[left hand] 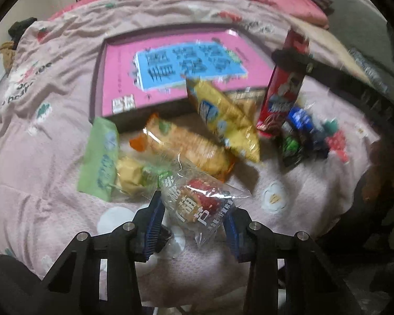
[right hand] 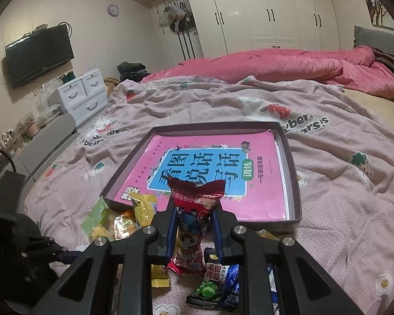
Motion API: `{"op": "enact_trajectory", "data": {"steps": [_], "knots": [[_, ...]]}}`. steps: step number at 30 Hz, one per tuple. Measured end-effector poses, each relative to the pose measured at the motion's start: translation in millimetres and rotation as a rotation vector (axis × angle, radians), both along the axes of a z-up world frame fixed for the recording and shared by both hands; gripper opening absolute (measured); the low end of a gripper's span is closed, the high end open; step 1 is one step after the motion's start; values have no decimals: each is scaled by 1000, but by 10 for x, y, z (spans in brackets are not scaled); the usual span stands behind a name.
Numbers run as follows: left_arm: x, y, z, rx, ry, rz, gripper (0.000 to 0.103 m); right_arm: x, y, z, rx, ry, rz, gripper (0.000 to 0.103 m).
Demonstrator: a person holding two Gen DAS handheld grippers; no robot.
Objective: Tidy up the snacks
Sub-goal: 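Lift the red sausage stick with the right tool while the left tool lifts the clear packet, then carry both snacks over the tray and lower them onto the picture book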
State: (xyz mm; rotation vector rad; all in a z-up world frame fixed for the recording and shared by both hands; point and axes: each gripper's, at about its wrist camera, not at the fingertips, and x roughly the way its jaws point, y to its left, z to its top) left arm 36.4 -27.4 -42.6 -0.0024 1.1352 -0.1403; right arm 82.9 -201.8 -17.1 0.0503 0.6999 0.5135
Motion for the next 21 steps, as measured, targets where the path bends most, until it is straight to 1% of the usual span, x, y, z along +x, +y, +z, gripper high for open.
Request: {"op": "enact_trajectory", "data": {"steps": [3, 9, 15, 21], "knots": [[29, 62, 169, -32, -39, 16, 44, 25, -40, 40, 22, -7, -4, 23], [247, 236, 365, -73, -104, 60, 44, 133, -164, 115, 82, -19, -28, 23], [540, 408, 394, -87, -152, 103, 44, 301, -245, 156, 109, -35, -55, 23], [852, 505, 336, -93, -183, 127, 44, 480, -291, 167, 99, -56, -80, 23]]}}
